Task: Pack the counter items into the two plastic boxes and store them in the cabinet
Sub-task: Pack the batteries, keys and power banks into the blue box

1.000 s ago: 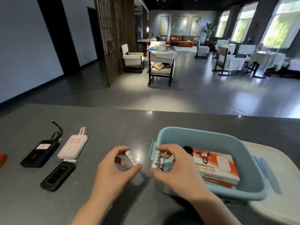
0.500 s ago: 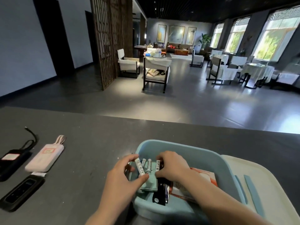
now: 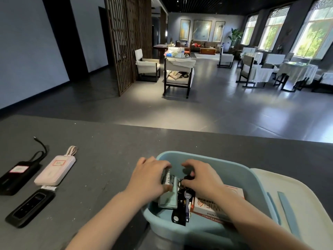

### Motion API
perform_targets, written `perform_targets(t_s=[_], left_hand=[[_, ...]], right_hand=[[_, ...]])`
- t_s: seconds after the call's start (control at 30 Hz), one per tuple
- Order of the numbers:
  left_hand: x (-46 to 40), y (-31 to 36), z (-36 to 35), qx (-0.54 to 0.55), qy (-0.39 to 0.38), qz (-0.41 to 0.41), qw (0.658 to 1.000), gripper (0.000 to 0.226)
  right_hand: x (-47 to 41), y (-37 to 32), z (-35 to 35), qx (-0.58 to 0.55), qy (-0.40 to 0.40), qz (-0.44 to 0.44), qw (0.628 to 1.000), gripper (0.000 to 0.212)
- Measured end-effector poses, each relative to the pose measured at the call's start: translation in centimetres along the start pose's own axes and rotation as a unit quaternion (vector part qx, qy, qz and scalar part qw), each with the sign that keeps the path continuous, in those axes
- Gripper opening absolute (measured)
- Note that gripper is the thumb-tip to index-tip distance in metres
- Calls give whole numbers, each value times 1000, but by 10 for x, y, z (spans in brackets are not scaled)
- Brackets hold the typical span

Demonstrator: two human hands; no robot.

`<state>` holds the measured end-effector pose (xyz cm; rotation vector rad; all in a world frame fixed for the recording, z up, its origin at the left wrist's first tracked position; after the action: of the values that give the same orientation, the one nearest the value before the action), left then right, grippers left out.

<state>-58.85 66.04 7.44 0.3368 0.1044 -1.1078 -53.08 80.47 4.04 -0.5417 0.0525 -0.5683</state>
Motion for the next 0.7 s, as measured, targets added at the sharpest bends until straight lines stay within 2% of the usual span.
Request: perform_targets(t_s=[0.13, 0.23, 0.47, 0.6, 0.67, 0.7], left_hand=[[-26, 11, -23, -119, -121, -66, 983, 51], [-34, 11, -31, -182, -138, -77, 971, 37], [-41, 9, -43, -228, -176, -84, 954, 25], [-42, 10, -41, -211, -171, -83, 959, 27], [-39, 7, -30, -118, -116, -49, 985, 30], [-33, 4, -22, -58, -57, -25, 996, 30]], right_hand=[[23, 27, 27, -91, 85, -31, 992, 44], [31, 35, 22, -117, 82, -37, 989, 40], [26, 36, 12, -112, 61, -44, 991, 39], [25, 33, 11, -100, 62, -41, 992, 39], [26, 32, 10, -99, 57, -40, 993, 39], [27, 33, 10, -99, 56, -41, 993, 38]])
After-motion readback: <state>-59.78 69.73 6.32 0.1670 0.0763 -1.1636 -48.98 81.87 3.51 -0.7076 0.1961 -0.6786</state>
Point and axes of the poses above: each hand's wrist, its own x-axis away from the middle knuckle, its own z-axis out of the back of the hand, y = z × x, the point moved 8 cm from there along -x, towards the middle knuckle, and after that the axes turned 11 degrees about -z, right-handed, at the moved point
